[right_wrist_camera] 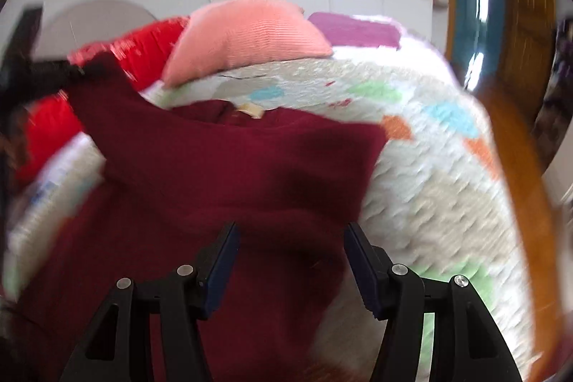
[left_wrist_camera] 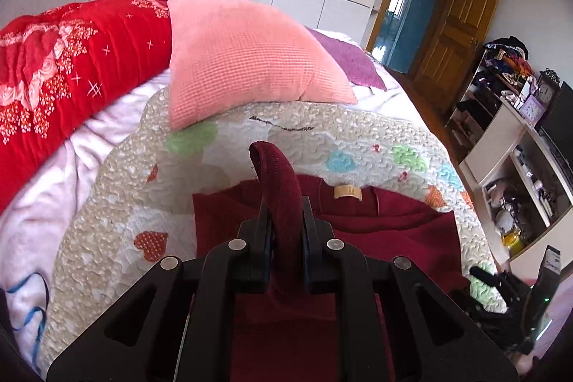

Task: Fold small clothes

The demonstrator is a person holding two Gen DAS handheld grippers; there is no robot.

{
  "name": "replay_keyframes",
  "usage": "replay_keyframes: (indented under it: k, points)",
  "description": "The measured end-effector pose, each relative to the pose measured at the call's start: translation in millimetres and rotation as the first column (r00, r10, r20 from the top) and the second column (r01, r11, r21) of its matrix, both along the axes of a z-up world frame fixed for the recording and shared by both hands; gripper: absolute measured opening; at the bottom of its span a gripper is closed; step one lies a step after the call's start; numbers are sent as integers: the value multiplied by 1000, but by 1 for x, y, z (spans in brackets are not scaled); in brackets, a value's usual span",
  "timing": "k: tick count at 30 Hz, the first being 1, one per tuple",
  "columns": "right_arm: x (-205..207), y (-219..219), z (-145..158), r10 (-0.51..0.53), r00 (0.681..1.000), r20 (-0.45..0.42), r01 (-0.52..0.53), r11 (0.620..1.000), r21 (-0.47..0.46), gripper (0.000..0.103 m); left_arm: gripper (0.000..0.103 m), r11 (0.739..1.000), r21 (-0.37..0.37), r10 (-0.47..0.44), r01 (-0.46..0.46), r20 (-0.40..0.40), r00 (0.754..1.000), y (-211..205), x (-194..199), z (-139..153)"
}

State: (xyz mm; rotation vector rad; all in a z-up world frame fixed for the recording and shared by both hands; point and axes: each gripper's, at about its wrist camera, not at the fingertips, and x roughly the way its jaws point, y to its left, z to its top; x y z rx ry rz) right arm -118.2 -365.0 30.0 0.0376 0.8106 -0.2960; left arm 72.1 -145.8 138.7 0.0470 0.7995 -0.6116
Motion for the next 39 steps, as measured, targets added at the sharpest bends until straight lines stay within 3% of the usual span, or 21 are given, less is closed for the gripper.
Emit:
replay_keyframes:
  k: [1,3,4,7,11,12,14,15,16,20,22,24,26,29,31,33,35,36,37,39]
  points:
    - [5,-9,-4,-17,999,-31,17,1000,4,26,12,1000,0,4,-4,-3,1000,0,0,-2]
    - [-4,-26,5,-50,999,11,48,994,103,6,11,1000,-12,8,-8,-15,1000,3,-2,-6]
    - [-12,-32,12,-64,997,33,60,993,105,4,11,1000,-14,11,-11,-16,1000,6,-3,-8]
    - [-28,-39,16,-74,997,14,73,994,83,4,12,999,20,32,-32,-34,999,14,-4,-31]
    - [-45,-41,14,-32,998,56,17,970,241,5,11,996,36,90,-86,-137,987,30,8,-72]
    - [-45,-36,16,-17,997,69,1,973,232,10,11,995,34,100,-96,-148,984,33,10,-76]
    - [-39,-21,16,9,998,57,-18,987,161,36,11,993,25,119,-116,-169,978,41,14,-80]
    - [-36,-14,15,21,999,50,-27,992,125,55,11,993,19,119,-118,-175,977,42,15,-80]
    - [-29,-5,11,50,998,38,-53,995,86,60,11,993,13,118,-118,-178,977,43,15,-78]
    - [-6,4,-6,51,997,-50,-52,999,-13,57,11,994,9,107,-107,-152,982,37,12,-65]
    - [-1,-4,-6,21,999,-49,-20,1000,16,19,11,995,3,100,-101,-142,985,30,12,-58]
    - [-11,-16,10,-21,999,26,19,998,63,13,11,995,-20,90,-93,-131,987,27,12,-49]
    - [-24,-16,23,-36,998,60,34,999,36,12,11,995,-54,76,-82,-112,991,27,9,-43]
    - [-36,-7,13,21,1000,-8,-21,1000,-1,8,12,997,-14,71,-73,-100,992,27,5,-54]
    - [-38,-6,-2,77,992,-104,-72,996,50,8,12,996,48,75,-69,-133,988,26,6,-76]
    - [-42,-15,1,69,994,-83,-60,993,106,8,12,994,71,94,-83,-163,982,31,7,-94]
    - [-44,-35,19,-10,1000,28,5,983,185,13,12,995,43,100,-93,-185,978,37,8,-102]
    - [-40,-46,26,-66,996,66,50,976,210,24,12,995,38,103,-97,-186,977,38,7,-103]
    - [-33,-52,29,-101,991,83,80,971,223,48,12,994,42,105,-99,-181,978,37,7,-102]
    - [-13,-61,28,-131,987,95,104,963,247,66,12,994,61,101,-93,-160,982,32,5,-98]
